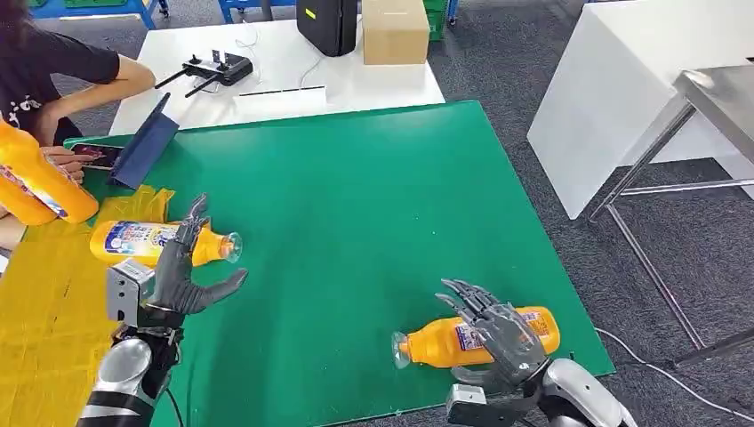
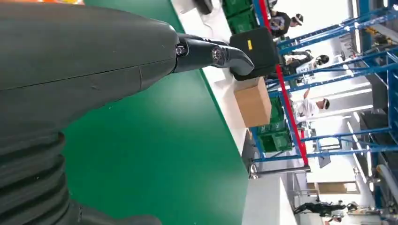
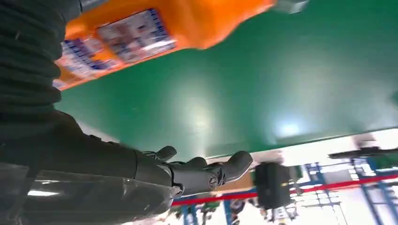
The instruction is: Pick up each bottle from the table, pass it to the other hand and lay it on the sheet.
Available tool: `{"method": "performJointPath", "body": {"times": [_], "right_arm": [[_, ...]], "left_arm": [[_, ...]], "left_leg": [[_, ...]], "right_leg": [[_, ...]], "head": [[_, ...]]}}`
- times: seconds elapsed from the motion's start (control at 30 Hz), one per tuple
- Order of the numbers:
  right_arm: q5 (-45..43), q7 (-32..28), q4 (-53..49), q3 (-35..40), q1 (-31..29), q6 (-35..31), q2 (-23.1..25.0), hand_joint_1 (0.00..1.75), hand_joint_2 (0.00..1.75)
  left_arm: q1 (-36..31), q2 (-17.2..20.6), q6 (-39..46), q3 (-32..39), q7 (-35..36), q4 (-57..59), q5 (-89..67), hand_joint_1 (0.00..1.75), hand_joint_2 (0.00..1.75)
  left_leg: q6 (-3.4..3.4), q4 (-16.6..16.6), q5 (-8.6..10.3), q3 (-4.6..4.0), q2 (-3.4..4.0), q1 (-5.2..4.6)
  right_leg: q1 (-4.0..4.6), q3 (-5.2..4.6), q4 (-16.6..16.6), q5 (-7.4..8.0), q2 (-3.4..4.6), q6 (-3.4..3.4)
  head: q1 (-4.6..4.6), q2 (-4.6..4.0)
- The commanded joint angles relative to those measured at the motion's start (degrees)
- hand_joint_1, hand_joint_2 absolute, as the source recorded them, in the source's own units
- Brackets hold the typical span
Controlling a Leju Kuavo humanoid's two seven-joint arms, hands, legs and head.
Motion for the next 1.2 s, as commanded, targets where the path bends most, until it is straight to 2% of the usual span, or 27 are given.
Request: {"method": "performJointPath", "body": {"times": [0.03, 0.23, 0.6, 0.73, 0.93, 1.2], "right_arm": [[1.01, 0.85, 1.35, -1.58, 0.99, -0.67, -1.39, 0.00, 1.75], [2.70, 3.70, 3.51, -3.61, 1.31, -1.40, -2.55, 0.00, 1.75], [5.07, 5.64, 9.94, -5.34, -1.34, -1.50, -0.48, 0.00, 1.75], [11.58, 10.20, 13.86, -4.72, -3.28, -0.91, -1.39, 0.00, 1.75], [13.27, 9.92, 21.65, -2.81, -7.76, 1.68, -0.81, 0.00, 1.75], [14.64, 10.59, 21.87, -2.10, -7.92, 1.67, -1.12, 0.00, 1.75]], "left_arm": [[0.43, -1.56, -0.24, 2.16, 0.37, 2.27, 0.69, 0.00, 1.75], [0.61, -1.66, -0.42, 2.63, 0.27, 2.17, 1.20, 0.00, 1.75], [0.95, -1.87, -1.42, 2.56, 1.01, 1.91, 2.14, 0.00, 1.75], [1.31, -2.16, -1.68, 2.40, 1.70, 1.60, 2.17, 0.00, 1.75], [-0.11, -2.32, -1.92, 2.24, 2.32, 3.88, 2.43, 0.00, 1.75], [-0.02, -2.30, -1.96, 2.28, 2.34, 3.91, 2.54, 0.00, 1.75]], "left_leg": [[-0.05, -0.03, -0.03, 0.11, -0.13, 0.04], [-0.04, -0.03, -0.03, 0.11, -0.14, 0.05], [-0.08, -0.06, -0.05, 0.18, -0.11, 0.09], [-0.08, -0.06, -0.06, 0.21, -0.13, 0.11], [-0.05, -0.06, -0.01, 0.14, -0.04, 0.08], [-0.07, -0.07, -0.03, 0.16, -0.10, 0.08]], "right_leg": [[0.03, 0.12, -0.05, -0.04, 0.02, -0.02], [0.05, 0.14, -0.05, -0.03, 0.03, 0.00], [0.06, 0.22, -0.11, -0.02, 0.11, -0.04], [0.07, 0.26, -0.12, -0.02, 0.13, -0.03], [0.06, 0.18, -0.12, 0.03, 0.13, -0.02], [0.05, 0.19, -0.10, -0.01, 0.08, -0.03]], "head": [[0.00, 0.00], [0.02, 0.00], [0.00, 0.00], [0.00, 0.00], [0.00, 0.02], [0.00, 0.00]]}}
